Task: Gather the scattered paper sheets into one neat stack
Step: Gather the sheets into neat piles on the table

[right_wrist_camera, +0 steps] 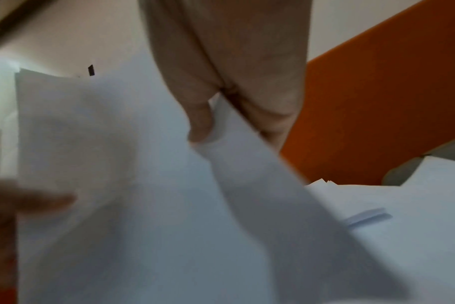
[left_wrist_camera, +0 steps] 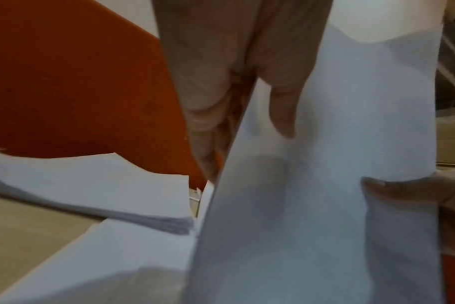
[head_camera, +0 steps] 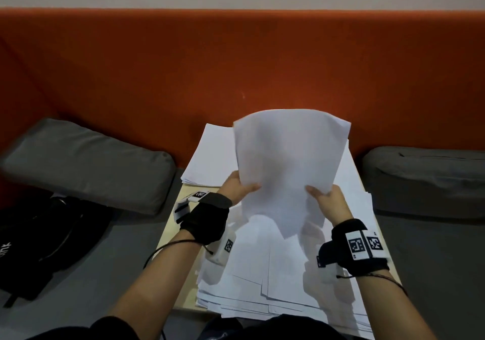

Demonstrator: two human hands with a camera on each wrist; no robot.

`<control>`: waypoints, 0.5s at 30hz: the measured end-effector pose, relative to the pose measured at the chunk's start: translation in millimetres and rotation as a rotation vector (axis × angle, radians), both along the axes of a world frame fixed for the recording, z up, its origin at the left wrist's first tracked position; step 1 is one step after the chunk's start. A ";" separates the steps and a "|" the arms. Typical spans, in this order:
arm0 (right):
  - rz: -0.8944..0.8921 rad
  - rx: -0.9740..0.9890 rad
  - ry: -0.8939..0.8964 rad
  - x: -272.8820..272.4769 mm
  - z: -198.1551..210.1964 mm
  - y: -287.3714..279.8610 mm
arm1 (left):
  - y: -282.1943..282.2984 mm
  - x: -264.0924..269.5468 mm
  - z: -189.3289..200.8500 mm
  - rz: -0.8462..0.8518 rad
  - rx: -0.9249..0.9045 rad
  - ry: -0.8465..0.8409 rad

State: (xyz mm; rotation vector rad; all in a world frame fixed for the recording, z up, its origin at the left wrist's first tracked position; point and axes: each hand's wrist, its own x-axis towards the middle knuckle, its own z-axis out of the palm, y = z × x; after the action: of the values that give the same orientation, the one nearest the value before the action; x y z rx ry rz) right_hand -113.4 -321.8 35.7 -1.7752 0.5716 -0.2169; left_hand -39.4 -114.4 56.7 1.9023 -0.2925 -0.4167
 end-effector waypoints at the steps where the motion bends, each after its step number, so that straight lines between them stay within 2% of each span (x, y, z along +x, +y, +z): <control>1: -0.077 0.005 -0.015 0.8 -1.7 -4.8 | 1.9 3.4 -9.9 -0.031 0.054 0.039; 3: -0.207 -0.010 -0.042 0.9 -1.5 -16.3 | 7.4 9.8 -30.4 -0.054 0.209 0.068; 6: -0.257 -0.058 0.003 -3.0 -5.5 -31.6 | 18.1 15.3 -57.7 0.069 0.474 0.087; 11: -0.052 -0.126 0.327 -7.9 -33.4 -16.6 | 25.9 10.9 -82.3 0.066 0.823 0.128; 15: 0.153 -0.257 0.556 -10.2 -63.2 7.0 | 25.7 8.1 -87.4 0.098 0.928 0.098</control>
State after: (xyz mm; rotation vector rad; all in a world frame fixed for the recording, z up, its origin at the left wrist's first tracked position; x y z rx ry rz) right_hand -123.5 -314.9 -27.5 -2.1296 0.8224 0.3373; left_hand -31.3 -88.7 -30.7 2.7694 0.0940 -0.6449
